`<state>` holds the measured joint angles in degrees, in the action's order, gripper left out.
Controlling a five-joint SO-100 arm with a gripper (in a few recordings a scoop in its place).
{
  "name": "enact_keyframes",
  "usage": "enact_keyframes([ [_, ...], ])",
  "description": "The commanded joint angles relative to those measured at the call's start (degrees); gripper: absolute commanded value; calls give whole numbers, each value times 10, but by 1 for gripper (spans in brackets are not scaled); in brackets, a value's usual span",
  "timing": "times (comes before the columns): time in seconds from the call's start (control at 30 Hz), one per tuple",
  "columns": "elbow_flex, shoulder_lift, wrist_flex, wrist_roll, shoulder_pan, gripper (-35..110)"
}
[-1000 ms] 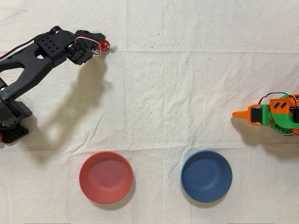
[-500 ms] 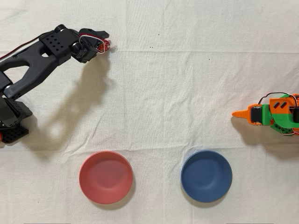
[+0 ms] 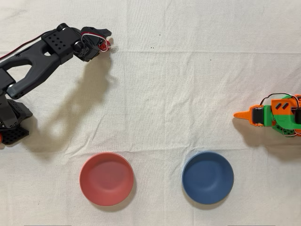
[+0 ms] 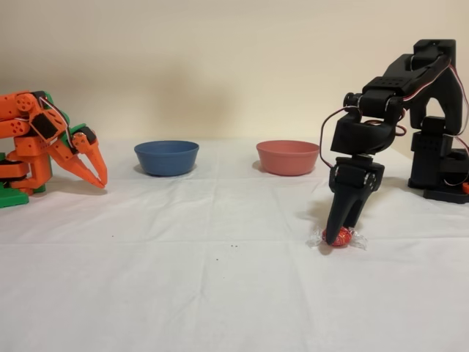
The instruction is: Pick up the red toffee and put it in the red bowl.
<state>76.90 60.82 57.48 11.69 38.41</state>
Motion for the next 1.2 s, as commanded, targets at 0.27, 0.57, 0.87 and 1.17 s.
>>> enact_keyframes([
  [0.27,-40,-3,2,18,1,29],
  [0.57,-10,12,-10,24,-4,18],
  [0.87,22,35,-18,21,-4,10],
  [1.17,35,58,-18,18,-4,10],
])
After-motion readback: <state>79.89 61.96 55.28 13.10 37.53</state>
